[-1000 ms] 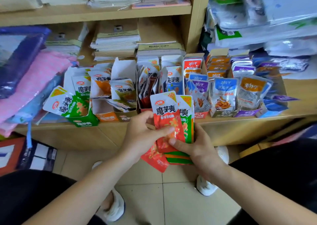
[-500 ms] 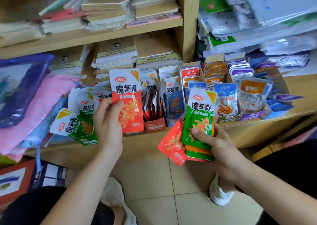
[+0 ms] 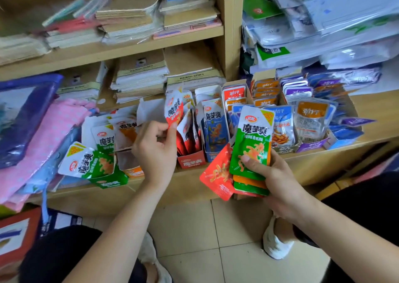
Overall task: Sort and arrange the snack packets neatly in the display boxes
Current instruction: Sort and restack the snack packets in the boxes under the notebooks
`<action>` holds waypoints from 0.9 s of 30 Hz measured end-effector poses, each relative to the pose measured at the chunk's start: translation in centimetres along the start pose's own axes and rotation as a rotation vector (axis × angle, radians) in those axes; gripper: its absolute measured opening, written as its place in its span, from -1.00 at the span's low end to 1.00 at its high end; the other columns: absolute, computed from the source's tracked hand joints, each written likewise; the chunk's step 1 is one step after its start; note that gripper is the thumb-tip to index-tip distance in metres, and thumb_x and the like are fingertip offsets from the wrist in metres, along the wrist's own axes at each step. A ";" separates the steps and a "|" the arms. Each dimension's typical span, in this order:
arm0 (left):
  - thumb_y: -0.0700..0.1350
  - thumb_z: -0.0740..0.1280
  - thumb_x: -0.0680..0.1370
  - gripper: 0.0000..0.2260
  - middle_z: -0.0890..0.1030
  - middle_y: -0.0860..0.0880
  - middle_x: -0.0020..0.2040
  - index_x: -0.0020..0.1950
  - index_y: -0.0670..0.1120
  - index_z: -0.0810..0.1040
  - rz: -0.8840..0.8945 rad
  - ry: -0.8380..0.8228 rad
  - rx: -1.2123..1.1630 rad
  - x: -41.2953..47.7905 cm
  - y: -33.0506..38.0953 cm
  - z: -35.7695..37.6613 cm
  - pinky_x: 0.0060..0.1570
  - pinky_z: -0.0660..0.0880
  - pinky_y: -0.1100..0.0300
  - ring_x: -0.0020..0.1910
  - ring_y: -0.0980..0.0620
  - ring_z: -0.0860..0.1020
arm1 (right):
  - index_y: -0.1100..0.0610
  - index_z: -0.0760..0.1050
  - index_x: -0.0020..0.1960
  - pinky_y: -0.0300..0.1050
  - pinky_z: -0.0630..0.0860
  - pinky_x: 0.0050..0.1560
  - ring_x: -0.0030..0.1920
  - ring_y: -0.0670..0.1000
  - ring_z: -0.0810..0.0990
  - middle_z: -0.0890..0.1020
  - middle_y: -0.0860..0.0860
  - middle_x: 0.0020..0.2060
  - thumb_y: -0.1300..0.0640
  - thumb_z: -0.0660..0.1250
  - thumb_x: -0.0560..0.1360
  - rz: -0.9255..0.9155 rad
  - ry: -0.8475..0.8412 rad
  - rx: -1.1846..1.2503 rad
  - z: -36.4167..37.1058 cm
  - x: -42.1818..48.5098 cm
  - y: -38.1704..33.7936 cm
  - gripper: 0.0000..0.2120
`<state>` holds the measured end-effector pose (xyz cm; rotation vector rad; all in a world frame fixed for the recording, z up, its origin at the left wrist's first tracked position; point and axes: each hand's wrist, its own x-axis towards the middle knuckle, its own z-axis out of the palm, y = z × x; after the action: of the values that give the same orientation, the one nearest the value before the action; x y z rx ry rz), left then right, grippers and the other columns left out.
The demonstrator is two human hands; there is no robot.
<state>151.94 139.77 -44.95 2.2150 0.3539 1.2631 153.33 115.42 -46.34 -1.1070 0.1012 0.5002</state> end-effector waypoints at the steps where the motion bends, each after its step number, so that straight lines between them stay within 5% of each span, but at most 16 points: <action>1: -0.06 0.50 0.51 -0.83 0.59 0.03 -0.28 -0.22 -0.09 0.60 -0.005 -0.036 0.079 0.0 0.3 0.1 -0.32 0.37 0.10 -0.26 -0.03 0.55 | 0.12 0.49 0.29 0.27 0.62 0.06 0.02 0.21 0.71 0.70 0.14 0.09 0.23 0.47 0.43 -0.007 0.003 -0.002 0.0 0.0 -0.1 -0.55; 5: 0.12 0.39 0.55 -0.83 0.64 0.07 -0.30 -0.06 0.09 0.74 -0.064 -0.250 0.328 0.0 1.3 -0.4 -0.41 0.43 0.15 -0.26 -0.04 0.62 | 0.13 0.50 0.29 0.08 0.66 -0.03 0.05 0.21 0.70 0.70 0.15 0.11 0.25 0.46 0.44 -0.022 -0.005 0.021 -0.1 0.2 -0.4 -0.57; 8: 0.10 0.37 0.54 -0.81 0.65 0.14 -0.31 0.03 0.10 0.72 -0.061 -0.321 0.215 -0.1 1.9 -1.8 -0.34 0.56 0.09 -0.33 0.09 0.62 | 0.12 0.50 0.28 0.08 0.65 -0.02 0.06 0.21 0.70 0.70 0.14 0.11 0.24 0.45 0.44 -0.021 -0.010 0.026 0.0 0.2 -0.6 -0.57; 11: 0.03 0.44 0.50 -0.89 0.63 0.17 -0.30 -0.05 0.02 0.68 -0.002 -0.308 0.020 -0.9 3.3 -3.2 -0.29 0.52 0.23 -0.35 0.16 0.59 | 0.13 0.47 0.33 0.11 0.64 0.02 0.11 0.23 0.68 0.68 0.16 0.14 0.24 0.45 0.45 -0.018 -0.028 0.029 0.3 0.2 -0.5 -0.53; 14: 0.06 0.51 0.49 -0.72 0.68 0.17 -0.22 0.17 0.08 0.66 -0.126 -0.728 -0.142 -2.4 4.8 -3.3 -0.22 0.51 0.36 -0.24 0.19 0.63 | 0.13 0.48 0.32 0.19 0.61 0.12 0.13 0.25 0.66 0.67 0.18 0.16 0.26 0.43 0.46 -0.024 -0.066 0.023 1.0 -0.1 -0.3 -0.57; 16: -0.06 0.51 0.51 -0.72 0.72 0.11 -0.19 0.22 0.04 0.66 -0.229 -0.874 -0.262 -2.6 4.9 -3.3 -0.14 0.60 0.18 -0.21 0.16 0.66 | 0.10 0.52 0.26 0.20 0.61 0.12 0.11 0.24 0.67 0.68 0.17 0.13 0.27 0.41 0.47 -0.022 -0.093 0.015 1.6 -0.2 -0.3 -0.64; 18: -0.16 0.50 0.52 -0.85 0.72 0.05 -0.20 0.07 0.01 0.71 -0.323 -0.809 -0.327 -2.0 4.6 -3.6 -0.12 0.63 0.07 -0.20 0.10 0.69 | 0.08 0.53 0.21 0.16 0.64 0.03 0.06 0.22 0.69 0.69 0.16 0.11 0.27 0.41 0.47 -0.018 -0.100 0.017 2.1 -0.3 -0.2 -0.66; 21: -0.26 0.48 0.50 -0.83 0.71 0.04 -0.25 -0.11 0.02 0.67 -0.484 -0.515 -0.444 -0.7 3.6 -4.6 -0.22 0.55 0.20 -0.28 0.12 0.65 | 0.06 0.56 0.15 0.05 0.66 -0.15 -0.05 0.15 0.71 0.71 0.14 0.05 0.26 0.42 0.45 -0.017 -0.051 0.034 2.5 0.0 -0.3 -0.71; 24: -0.25 0.51 0.49 -0.84 0.71 0.04 -0.26 -0.12 0.01 0.63 -0.421 -0.185 -0.447 0.4 2.0 -5.3 -0.20 0.55 0.22 -0.27 0.10 0.65 | 0.05 0.57 0.14 0.01 0.65 -0.16 -0.05 0.12 0.72 0.71 0.12 0.05 0.26 0.43 0.46 -0.021 -0.032 0.021 2.5 0.2 -0.4 -0.72; 27: -0.13 0.51 0.48 -0.87 0.69 0.01 -0.28 -0.15 0.00 0.56 -0.317 -0.036 -0.319 0.5 0.4 -4.7 -0.24 0.59 0.06 -0.31 0.00 0.67 | 0.04 0.55 0.16 0.01 0.65 -0.15 -0.03 0.13 0.72 0.71 0.12 0.06 0.26 0.42 0.47 -0.011 -0.040 0.013 2.6 0.2 -0.4 -0.71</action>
<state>148.20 141.27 -42.43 1.8264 0.4363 1.0275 153.23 117.62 -44.93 -1.0832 0.0629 0.5109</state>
